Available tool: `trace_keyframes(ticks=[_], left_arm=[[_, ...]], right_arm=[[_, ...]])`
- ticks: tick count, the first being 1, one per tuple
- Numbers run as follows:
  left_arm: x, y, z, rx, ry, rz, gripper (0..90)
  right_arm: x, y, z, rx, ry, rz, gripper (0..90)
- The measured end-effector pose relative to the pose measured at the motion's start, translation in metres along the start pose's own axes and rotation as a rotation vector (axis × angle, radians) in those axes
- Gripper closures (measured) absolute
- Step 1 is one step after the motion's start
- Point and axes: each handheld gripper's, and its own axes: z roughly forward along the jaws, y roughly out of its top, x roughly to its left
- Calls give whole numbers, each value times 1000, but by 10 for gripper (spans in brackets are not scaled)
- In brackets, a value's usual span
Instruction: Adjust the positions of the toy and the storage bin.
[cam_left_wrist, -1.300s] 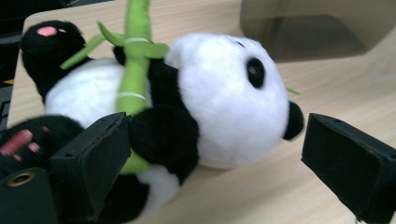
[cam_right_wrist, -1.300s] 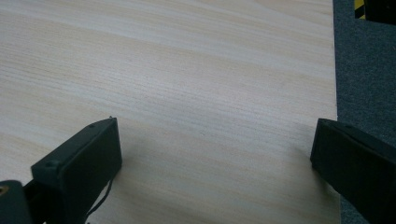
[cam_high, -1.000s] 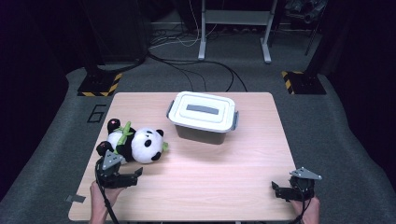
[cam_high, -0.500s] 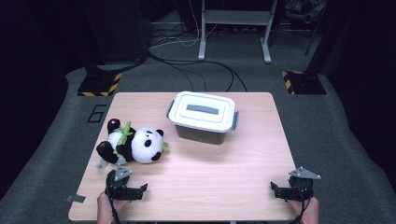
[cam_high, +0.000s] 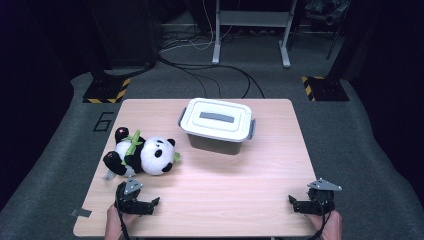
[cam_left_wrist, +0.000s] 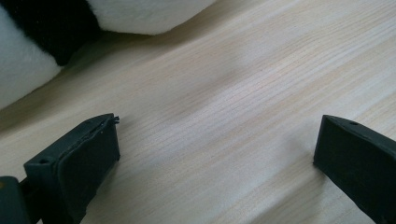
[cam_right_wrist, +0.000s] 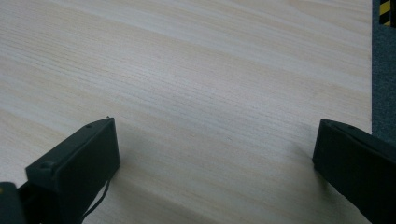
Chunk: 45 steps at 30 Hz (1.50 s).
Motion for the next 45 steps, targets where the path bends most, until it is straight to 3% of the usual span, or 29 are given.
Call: trace_keyframes(ticks=[6, 10, 25, 45], left_arm=[[0, 0, 0, -2, -3, 2, 0], [0, 0, 0, -1, -3, 3, 0], [0, 0, 1, -9, -6, 1, 0], [0, 0, 0, -4, -6, 3, 0]], right_arm=[[3, 7, 0, 48, -4, 6, 0], [8, 19, -5, 25, 10, 9, 0], [37, 69, -3, 13, 98, -69, 0], [68, 132, 9, -43, 161, -144, 16]])
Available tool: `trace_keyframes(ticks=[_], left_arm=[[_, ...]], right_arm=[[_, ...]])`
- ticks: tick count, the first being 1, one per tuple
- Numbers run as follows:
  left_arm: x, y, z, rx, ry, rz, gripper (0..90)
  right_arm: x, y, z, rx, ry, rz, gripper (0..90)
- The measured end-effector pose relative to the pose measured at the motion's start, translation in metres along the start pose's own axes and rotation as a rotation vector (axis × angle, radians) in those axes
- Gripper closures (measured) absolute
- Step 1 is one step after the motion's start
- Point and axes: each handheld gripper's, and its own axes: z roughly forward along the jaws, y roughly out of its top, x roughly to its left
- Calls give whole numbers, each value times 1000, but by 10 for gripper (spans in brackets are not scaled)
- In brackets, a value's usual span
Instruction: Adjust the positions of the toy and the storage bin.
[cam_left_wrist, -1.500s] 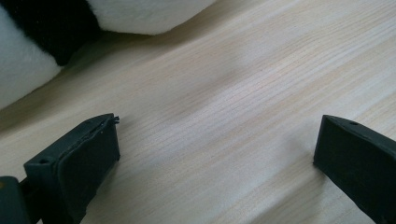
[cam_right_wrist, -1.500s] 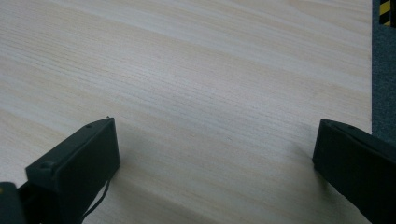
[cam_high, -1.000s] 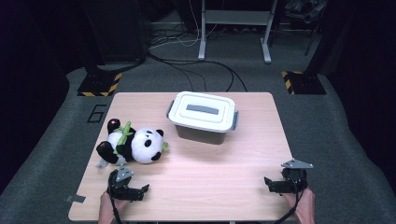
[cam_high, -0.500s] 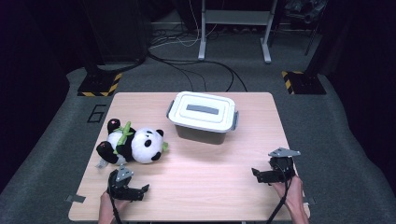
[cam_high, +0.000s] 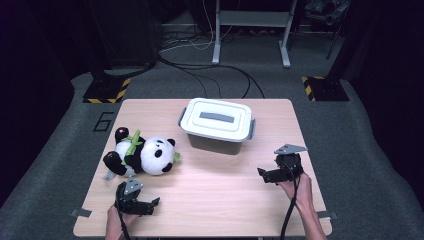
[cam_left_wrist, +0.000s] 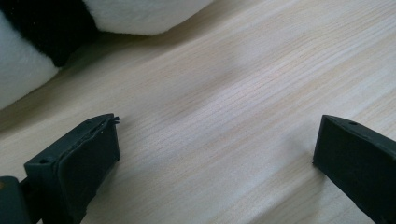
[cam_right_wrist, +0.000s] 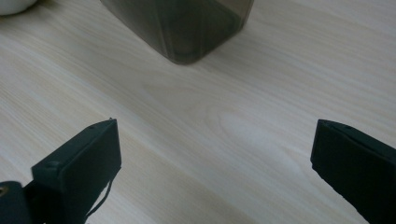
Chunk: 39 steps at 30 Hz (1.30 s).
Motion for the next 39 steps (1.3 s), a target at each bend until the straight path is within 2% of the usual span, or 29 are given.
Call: trace_keyframes(ticks=[4, 10, 12, 20, 24, 27, 36, 39], left_arm=[[0, 0, 0, 1, 1, 3, 0], [0, 0, 0, 0, 0, 2, 0], [-1, 0, 0, -2, -1, -9, 0], [-1, 0, 0, -2, -2, -10, 0], [0, 0, 0, 0, 1, 0, 0], [0, 0, 0, 0, 0, 1, 0], [-1, 0, 0, -1, -2, -9, 0], [0, 0, 0, -1, -1, -5, 0]], right_arm=[[2, 14, 2, -13, 7, -22, 20], [4, 34, 5, -29, 24, -29, 35], [5, 40, 6, -35, 27, -34, 46], [9, 66, 12, -60, 35, -68, 84], [10, 79, 16, -65, 40, -72, 110], [11, 88, 21, -69, 41, -92, 132], [12, 109, 37, -65, 40, -101, 175], [6, 111, 40, -74, 30, -72, 208]])
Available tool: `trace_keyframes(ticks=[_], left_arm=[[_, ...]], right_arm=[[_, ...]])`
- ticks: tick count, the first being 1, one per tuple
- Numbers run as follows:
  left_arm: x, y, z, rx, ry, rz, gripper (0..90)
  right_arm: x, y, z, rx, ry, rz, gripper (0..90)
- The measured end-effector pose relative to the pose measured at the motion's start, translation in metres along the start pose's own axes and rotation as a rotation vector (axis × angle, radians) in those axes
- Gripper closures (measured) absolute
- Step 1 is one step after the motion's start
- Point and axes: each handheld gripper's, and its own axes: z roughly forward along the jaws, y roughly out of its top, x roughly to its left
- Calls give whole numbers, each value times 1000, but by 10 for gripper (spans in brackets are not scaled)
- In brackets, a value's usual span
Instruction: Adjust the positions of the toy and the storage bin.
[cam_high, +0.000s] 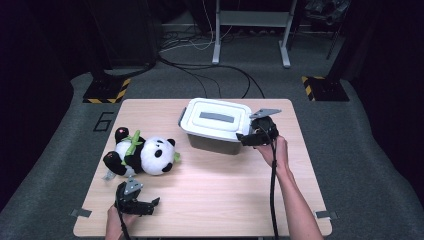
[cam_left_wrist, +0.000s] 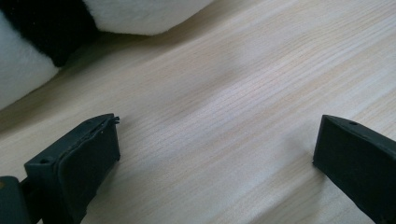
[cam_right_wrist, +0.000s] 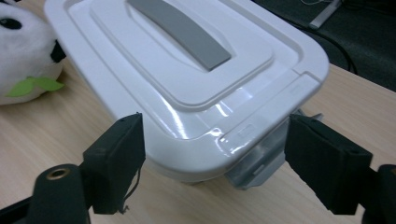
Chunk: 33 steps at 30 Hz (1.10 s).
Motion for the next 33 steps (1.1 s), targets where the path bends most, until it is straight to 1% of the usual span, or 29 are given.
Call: trace_keyframes(ticks=[3, 5, 7, 10, 12, 14, 16, 19, 20, 22, 24, 27, 29, 33], left_arm=[[0, 0, 0, -1, -1, -4, 0], [0, 0, 0, 0, 1, 1, 0], [0, 0, 0, 0, 0, -1, 0], [0, 0, 0, 0, 0, -2, 1], [0, 0, 0, 0, 0, -2, 1], [0, 0, 0, 0, 0, -1, 1], [0, 0, 0, 0, 0, -1, 1], [0, 0, 0, 0, 0, -1, 1], [0, 0, 0, 0, 0, -2, 1], [0, 0, 0, 0, 0, -1, 1], [0, 0, 0, -1, 0, -1, 1], [-1, 0, 0, -1, 1, -2, 2], [-1, 0, 0, -1, 2, -3, 3], [-1, 0, 0, -4, 3, -3, 4]], right_arm=[[-8, -2, -1, -4, -18, 30, 236], [-14, -5, -3, -7, -34, 52, 257], [-19, -8, -6, -18, -42, 78, 292], [-24, -12, -8, -19, -63, 95, 359], [-27, -15, -6, -13, -85, 116, 418], [-32, -18, -3, -8, -93, 133, 455], [-34, -21, 1, 2, -89, 159, 477], [-36, -23, 7, 8, -91, 183, 512], [-37, -23, 8, 8, -82, 196, 515], [-37, -23, 11, 4, -83, 202, 522], [-38, -23, 12, 11, -74, 226, 523], [-39, -24, 17, 30, -82, 241, 538], [-40, -25, 19, 33, -77, 246, 539], [-40, -25, 23, 30, -75, 271, 570]])
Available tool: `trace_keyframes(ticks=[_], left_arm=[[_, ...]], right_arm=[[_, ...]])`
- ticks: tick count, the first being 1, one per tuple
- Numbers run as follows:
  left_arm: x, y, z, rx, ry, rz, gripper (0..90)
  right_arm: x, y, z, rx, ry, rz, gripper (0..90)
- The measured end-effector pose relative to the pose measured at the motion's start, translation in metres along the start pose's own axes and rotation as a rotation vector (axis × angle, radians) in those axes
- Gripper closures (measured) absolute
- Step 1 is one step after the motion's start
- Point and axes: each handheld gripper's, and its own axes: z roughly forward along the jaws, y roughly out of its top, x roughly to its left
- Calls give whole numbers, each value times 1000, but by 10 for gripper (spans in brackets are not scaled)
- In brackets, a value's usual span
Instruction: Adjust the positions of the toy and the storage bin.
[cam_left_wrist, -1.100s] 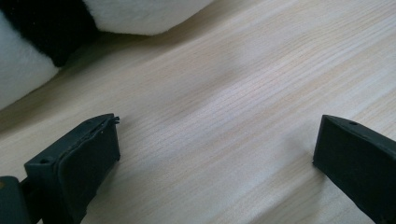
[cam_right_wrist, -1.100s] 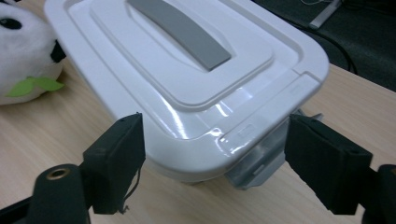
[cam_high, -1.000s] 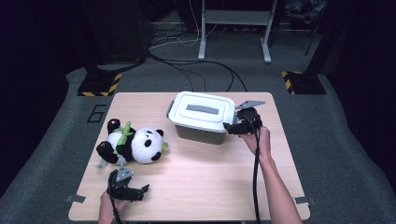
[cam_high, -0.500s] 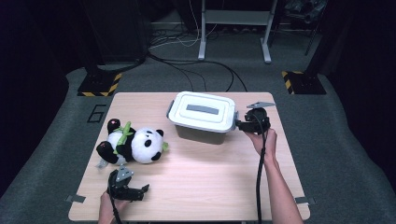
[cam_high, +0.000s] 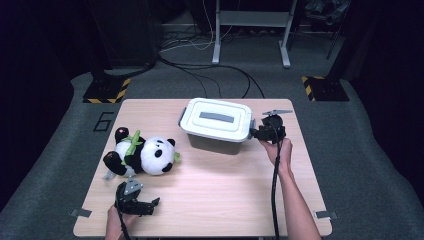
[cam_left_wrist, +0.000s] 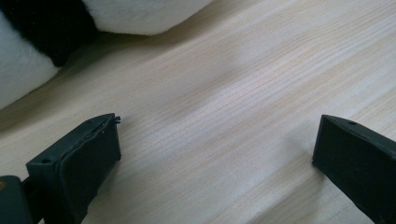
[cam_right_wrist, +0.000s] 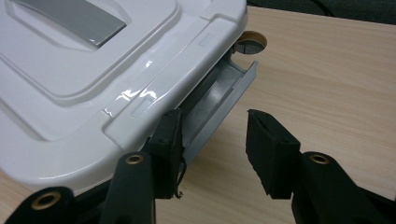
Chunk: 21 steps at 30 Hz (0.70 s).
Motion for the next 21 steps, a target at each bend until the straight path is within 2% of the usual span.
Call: trace_keyframes(ticks=[3, 5, 6, 8, 13, 21], left_arm=[[0, 0, -1, 8, -4, 7, 4], [0, 0, -1, 7, -3, 11, 4], [0, 0, -1, 6, -5, 9, 4], [-1, 0, 0, 0, -5, 5, 4], [-1, 0, 0, 0, -5, 5, 4], [0, 0, 0, 1, -4, 11, 4]], right_arm=[[-1, 0, 1, -4, 10, 26, 596], [0, 0, 2, -5, 9, 36, 652], [1, 0, 2, -13, 8, 20, 682], [4, 0, 2, -14, 6, 26, 726], [6, 0, 1, -26, -18, 35, 769], [7, 0, 0, -25, -42, 45, 781]])
